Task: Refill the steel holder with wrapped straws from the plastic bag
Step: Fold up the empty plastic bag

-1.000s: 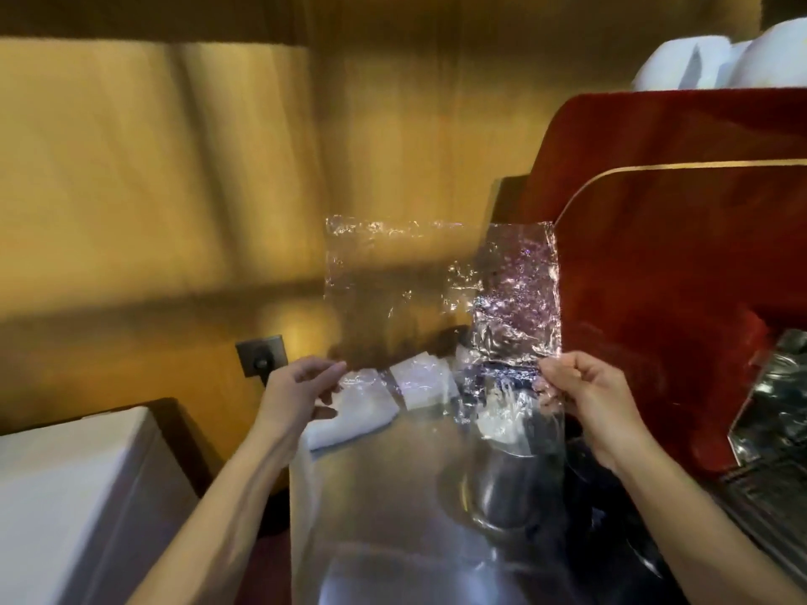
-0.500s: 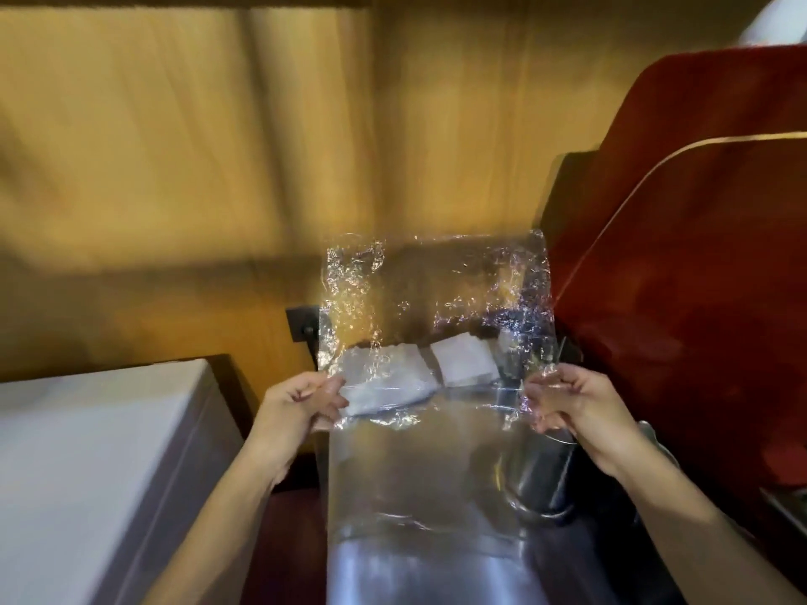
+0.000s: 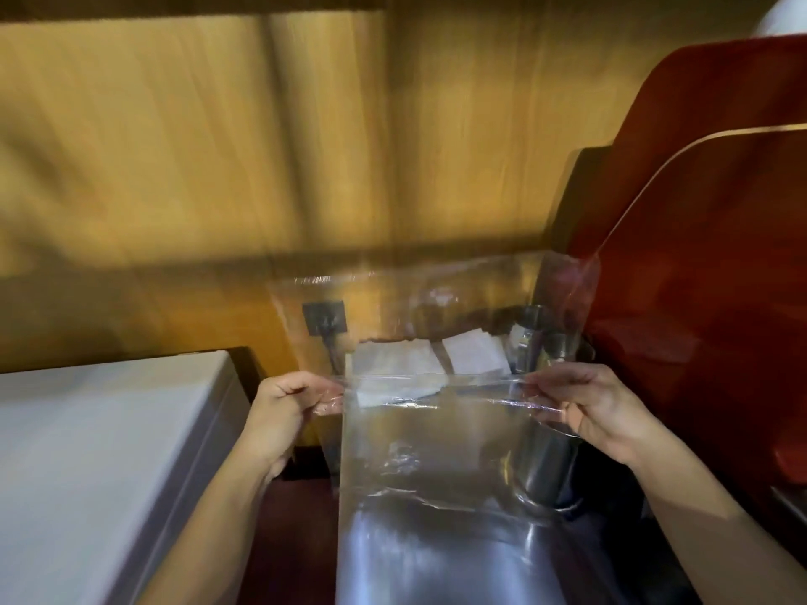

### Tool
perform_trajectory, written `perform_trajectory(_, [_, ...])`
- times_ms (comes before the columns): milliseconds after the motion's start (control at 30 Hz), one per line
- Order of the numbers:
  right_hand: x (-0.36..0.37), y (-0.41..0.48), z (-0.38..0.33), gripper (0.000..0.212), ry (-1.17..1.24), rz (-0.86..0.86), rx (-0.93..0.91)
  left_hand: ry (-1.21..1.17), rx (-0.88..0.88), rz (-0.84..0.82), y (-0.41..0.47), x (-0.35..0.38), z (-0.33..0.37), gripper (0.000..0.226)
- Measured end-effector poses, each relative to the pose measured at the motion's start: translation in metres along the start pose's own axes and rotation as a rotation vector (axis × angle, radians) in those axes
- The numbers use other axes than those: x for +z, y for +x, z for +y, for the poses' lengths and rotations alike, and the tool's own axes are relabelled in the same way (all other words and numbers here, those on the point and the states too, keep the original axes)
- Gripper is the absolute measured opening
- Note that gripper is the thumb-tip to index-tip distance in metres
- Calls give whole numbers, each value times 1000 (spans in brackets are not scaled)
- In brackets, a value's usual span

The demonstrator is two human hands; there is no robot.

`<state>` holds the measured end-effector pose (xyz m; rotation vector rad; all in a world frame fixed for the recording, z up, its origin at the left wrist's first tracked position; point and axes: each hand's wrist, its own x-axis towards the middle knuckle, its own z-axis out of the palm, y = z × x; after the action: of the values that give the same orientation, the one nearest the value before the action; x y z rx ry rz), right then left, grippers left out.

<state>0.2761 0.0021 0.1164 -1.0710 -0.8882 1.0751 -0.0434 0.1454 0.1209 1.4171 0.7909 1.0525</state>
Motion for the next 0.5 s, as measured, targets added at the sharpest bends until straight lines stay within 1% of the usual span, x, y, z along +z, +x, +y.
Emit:
perform_trajectory(67, [-1,-2,-2,17,4,-41,-18,22,23,-14,-2,1,5,49])
perform_trajectory(133, [-3,-4,-3,17,-59,-58,-30,38,34,-51,-4,0,11,41])
perform_trajectory(200, [-3,-4,-3,22,-126,-51,-35,24,7,-48,-2,-1,12,50])
perform_trajectory(267, [-4,-3,0,29,-62,-35,-15,-2,-3,-41,-3,1,15,54])
perform_trajectory(300, [-4,-3,1,30,-43,-36,-7,-31,-10,-41,-4,1,15,53])
perform_trajectory(367, [-3,-4,1,26,-44,-47,-20,-96,-30,-56,-8,0,15,45])
perform_trajectory(500, [0,-8,-7,23,-53,-99,-50,-178,-80,-148,-17,-6,16,34])
